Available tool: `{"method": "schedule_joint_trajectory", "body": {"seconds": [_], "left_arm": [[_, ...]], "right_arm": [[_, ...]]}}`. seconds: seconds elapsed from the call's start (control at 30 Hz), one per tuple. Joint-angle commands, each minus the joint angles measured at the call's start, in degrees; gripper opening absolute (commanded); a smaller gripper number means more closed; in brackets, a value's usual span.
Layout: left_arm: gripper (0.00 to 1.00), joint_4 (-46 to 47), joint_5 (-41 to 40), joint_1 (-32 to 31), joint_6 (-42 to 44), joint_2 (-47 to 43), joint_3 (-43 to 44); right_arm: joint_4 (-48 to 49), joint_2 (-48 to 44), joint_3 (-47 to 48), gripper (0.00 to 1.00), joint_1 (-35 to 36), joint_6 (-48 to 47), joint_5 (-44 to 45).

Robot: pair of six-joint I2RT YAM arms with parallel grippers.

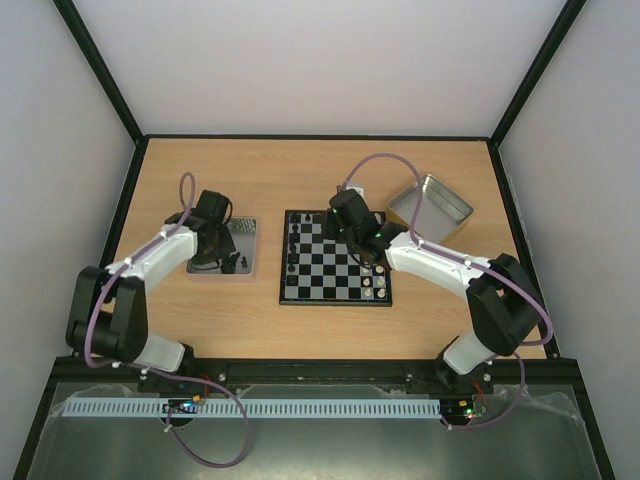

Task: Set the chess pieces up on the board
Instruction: Pick up the chess piece from the storage box, then place the chess piece on the chessboard.

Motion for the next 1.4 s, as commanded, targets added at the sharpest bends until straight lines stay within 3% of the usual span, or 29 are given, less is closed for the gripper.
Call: {"method": "schedule_joint_trajectory", "body": {"seconds": [0.0, 0.1, 0.23, 0.37, 0.63, 0.9, 1.2, 1.37], "left_arm": [[0.05, 2.88, -0.73, -3.68, 0.95, -6.81, 2.75], [0.05, 5.24, 1.26, -6.70, 1.48, -9.57, 3.69], [0.06, 9.54, 10.14, -9.15, 2.70, -12.38, 4.31], [0.07, 9.70, 19.10, -11.65, 4.17, -11.73, 5.51], [0.07, -3.75, 16.37, -22.23, 2.95, -4.17, 10.71], [0.08, -7.21, 14.90, -31.79, 2.94, 4.98, 19.41], [0.08, -16.48, 7.63, -30.13, 5.19, 25.18, 40.77], [0.09, -18.20, 5.58, -26.45, 5.80, 31.36, 47.54]], "right_arm": [[1.58, -3.19, -1.68, 0.29, -0.05, 1.20, 1.58], [4.13, -3.89, -2.89, 0.30, -0.20, 0.77, -2.29], [9.08, -4.21, -4.98, 0.33, -0.23, -2.63, -11.36], [10.07, -5.75, -7.32, 0.34, -0.22, -2.29, -11.39], [3.35, -11.80, -11.58, 0.34, -1.16, 8.47, 8.50], [0.60, -17.86, -16.60, 0.35, -1.77, 13.14, 18.51], [-0.50, -22.77, -20.29, 0.35, -2.50, 13.95, 22.23], [-0.53, -23.82, -21.51, 0.35, -2.69, 14.30, 21.33]]}}
